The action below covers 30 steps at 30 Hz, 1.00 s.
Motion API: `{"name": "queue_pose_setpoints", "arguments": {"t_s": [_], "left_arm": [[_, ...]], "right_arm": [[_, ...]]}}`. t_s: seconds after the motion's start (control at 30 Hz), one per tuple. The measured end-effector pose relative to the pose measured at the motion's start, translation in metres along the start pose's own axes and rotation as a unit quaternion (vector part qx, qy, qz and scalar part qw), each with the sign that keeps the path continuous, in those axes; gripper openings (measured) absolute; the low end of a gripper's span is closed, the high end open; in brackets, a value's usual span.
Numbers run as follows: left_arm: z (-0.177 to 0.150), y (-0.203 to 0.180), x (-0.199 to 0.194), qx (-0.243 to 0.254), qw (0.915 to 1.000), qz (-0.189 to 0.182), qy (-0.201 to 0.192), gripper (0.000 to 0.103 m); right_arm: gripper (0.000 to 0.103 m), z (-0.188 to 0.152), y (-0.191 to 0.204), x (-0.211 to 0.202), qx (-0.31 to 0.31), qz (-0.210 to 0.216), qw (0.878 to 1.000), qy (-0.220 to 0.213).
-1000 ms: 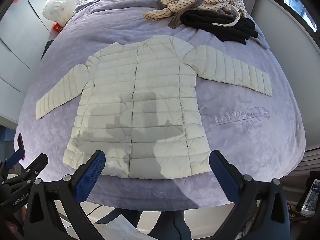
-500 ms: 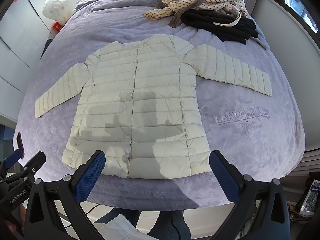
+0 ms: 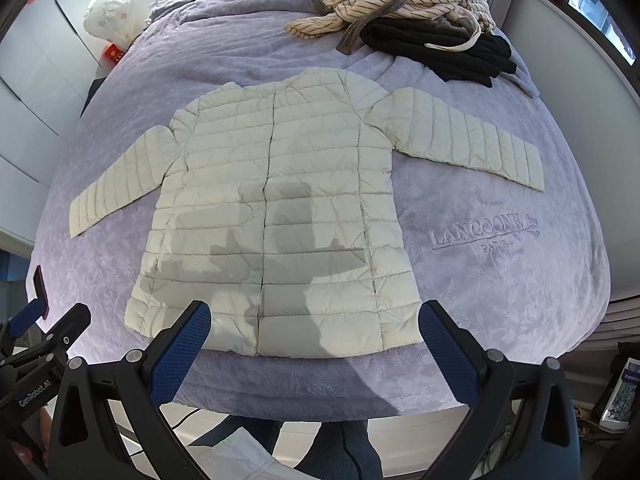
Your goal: Fold large clothes
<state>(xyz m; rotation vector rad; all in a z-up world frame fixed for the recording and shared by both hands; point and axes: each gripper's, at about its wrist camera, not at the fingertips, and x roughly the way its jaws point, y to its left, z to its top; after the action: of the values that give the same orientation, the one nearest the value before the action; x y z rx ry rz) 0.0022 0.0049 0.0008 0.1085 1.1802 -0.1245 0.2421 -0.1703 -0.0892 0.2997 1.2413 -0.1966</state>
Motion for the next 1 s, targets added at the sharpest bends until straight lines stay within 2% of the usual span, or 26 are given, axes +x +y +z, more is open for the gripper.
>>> {"name": "queue_pose_setpoints", "arguments": {"t_s": [1.0], "left_arm": [[0.0034,0.0003,0.0016,0.0,1.0,-0.003,0.0,0.103]], "right_arm": [[0.103,0.0006,-0.0018,0.0019,0.001,-0.001,1.0,0.004]]}}
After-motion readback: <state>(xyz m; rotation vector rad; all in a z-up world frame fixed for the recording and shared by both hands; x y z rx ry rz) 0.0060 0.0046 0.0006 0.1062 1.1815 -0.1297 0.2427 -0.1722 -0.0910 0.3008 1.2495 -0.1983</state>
